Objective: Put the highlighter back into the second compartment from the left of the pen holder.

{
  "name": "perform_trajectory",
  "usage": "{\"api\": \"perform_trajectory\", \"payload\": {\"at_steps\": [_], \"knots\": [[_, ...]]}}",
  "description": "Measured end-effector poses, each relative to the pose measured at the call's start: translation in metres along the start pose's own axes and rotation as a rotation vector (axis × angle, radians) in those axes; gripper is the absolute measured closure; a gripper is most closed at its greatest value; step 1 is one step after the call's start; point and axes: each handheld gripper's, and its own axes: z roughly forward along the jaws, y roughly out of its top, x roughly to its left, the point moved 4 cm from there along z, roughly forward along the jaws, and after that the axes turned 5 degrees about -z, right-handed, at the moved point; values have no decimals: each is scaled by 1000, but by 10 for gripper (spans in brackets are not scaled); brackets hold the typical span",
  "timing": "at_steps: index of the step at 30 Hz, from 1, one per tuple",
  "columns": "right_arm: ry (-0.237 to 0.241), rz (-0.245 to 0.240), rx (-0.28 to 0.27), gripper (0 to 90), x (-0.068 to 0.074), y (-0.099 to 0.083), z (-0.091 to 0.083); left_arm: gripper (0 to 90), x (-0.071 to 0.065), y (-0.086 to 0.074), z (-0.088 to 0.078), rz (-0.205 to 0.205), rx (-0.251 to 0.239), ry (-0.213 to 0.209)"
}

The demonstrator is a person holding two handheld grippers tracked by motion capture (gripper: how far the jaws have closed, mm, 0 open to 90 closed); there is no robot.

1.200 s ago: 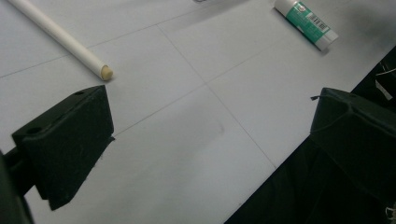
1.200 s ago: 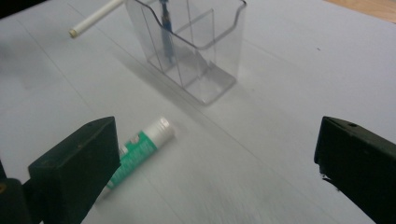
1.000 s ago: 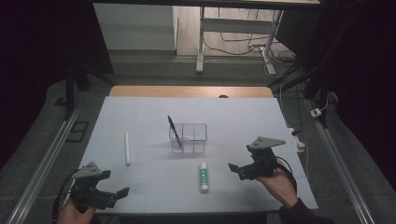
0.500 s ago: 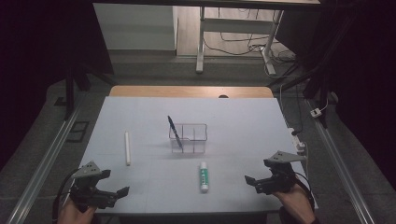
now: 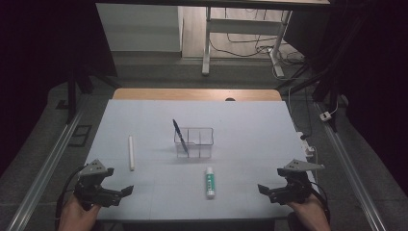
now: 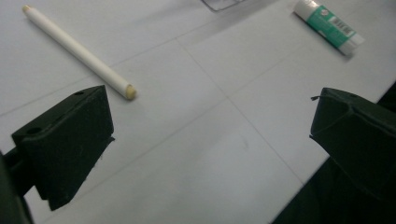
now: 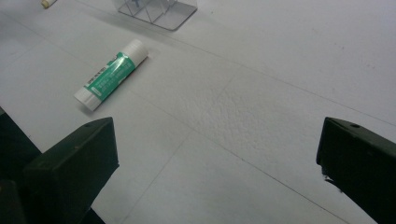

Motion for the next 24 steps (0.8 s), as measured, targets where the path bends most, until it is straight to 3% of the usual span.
{"api": "perform_trajectory", "payload": {"at_steps": [8,19,24], "knots": [[-2,-3,12,0,-1,0,1,0,14,9,17,6,7,49],[3,-3,18,0,0,0,2,0,33,32,42,-18,25,106],[2,-6,24,0,0,-1,2,0,45,41,52,-22,41,154]]}}
